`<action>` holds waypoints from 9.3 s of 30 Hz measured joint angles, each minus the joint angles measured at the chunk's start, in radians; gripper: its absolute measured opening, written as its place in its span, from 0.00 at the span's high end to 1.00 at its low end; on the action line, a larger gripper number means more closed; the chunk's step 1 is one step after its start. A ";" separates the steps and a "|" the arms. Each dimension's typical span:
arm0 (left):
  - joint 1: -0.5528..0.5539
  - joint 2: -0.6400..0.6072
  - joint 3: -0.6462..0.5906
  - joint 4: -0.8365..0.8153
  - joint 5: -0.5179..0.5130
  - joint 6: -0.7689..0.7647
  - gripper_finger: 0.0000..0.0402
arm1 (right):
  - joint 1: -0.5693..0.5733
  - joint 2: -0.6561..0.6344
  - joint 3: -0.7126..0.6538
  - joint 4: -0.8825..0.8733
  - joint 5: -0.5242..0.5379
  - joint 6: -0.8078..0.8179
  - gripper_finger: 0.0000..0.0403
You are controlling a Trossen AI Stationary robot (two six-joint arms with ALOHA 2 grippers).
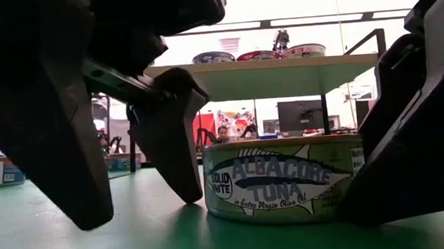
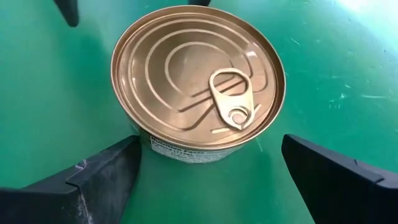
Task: Stack canned seafood by type on shelf
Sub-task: Put the right green tuna can on the shelf, then stack the green tuna can on top of the green tuna can on the shelf
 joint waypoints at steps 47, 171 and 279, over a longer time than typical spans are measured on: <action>-0.021 -0.039 0.289 -0.491 0.050 -0.108 0.11 | -0.120 -0.040 0.007 0.238 -0.275 -0.239 0.10; 0.343 -1.051 -0.094 -0.305 -0.470 0.037 1.00 | -0.594 -0.515 0.062 -0.267 -0.534 -0.675 0.97; -0.610 -0.450 -0.080 -0.472 -0.235 -1.368 1.00 | 0.153 -0.430 -0.151 -0.743 -0.772 0.437 0.98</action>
